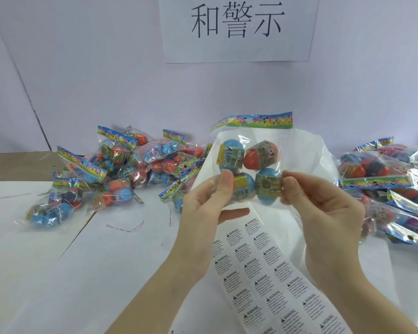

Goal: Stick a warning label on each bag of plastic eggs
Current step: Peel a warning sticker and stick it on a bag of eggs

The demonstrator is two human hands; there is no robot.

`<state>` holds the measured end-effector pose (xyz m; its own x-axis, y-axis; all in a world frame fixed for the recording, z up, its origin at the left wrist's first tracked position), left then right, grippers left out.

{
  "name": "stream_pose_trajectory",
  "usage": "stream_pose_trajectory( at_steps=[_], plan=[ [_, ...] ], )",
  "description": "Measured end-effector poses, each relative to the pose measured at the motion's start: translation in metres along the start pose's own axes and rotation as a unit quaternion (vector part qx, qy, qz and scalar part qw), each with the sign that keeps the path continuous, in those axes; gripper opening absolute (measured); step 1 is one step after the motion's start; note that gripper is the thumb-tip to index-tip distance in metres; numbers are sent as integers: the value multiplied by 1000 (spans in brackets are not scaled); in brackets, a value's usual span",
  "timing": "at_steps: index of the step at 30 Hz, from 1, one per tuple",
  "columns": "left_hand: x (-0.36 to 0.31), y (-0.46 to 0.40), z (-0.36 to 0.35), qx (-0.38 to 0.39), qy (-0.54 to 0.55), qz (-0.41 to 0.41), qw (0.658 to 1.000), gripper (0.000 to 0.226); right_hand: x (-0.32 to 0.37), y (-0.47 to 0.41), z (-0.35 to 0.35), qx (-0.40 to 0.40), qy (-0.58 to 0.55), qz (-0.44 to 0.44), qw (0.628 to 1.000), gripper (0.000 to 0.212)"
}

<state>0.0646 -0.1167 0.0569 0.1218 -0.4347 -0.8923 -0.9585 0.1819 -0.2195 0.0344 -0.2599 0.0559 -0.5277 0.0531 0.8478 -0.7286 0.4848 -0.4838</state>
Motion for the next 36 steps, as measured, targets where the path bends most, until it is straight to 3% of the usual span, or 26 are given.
stream_pose_trajectory(
  at_steps=[3, 8, 13, 15, 22, 29, 36],
  plan=[
    [0, 1, -1, 16, -2, 10, 1000, 44, -2, -1, 0, 4, 21, 4, 1000, 19],
    [6, 2, -2, 4, -101, 20, 995, 31, -2, 0, 1, -21, 73, 37, 996, 26],
    [0, 2, -4, 0, -43, 12, 999, 22, -2, 1, 2, -43, 106, 55, 992, 33],
    [-1, 2, -1, -5, -9, 22, 1000, 31, -1, 0, 3, -52, 106, 54, 992, 34],
    [1, 1, 3, -13, 39, 65, 997, 25, 0, -4, 6, -70, 44, 17, 996, 27],
    [4, -1, 8, -45, 66, 85, 993, 13, -5, -5, 2, -33, -60, -86, 994, 11],
    [7, -3, 12, -83, 85, 78, 990, 13, -2, -4, -5, 50, -39, -123, 990, 37]
  ],
)
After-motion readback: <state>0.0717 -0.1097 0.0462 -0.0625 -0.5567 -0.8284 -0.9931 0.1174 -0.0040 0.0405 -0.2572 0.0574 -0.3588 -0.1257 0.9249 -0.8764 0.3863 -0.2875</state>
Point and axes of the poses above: each hand's wrist, its own y-axis away from the middle knuckle, its own z-axis out of the back of the hand, x = y × z, the point moved 4 cm from there along -y, towards the middle knuckle, and after that the axes turned 7 degrees about y, right-handed, at the moved point
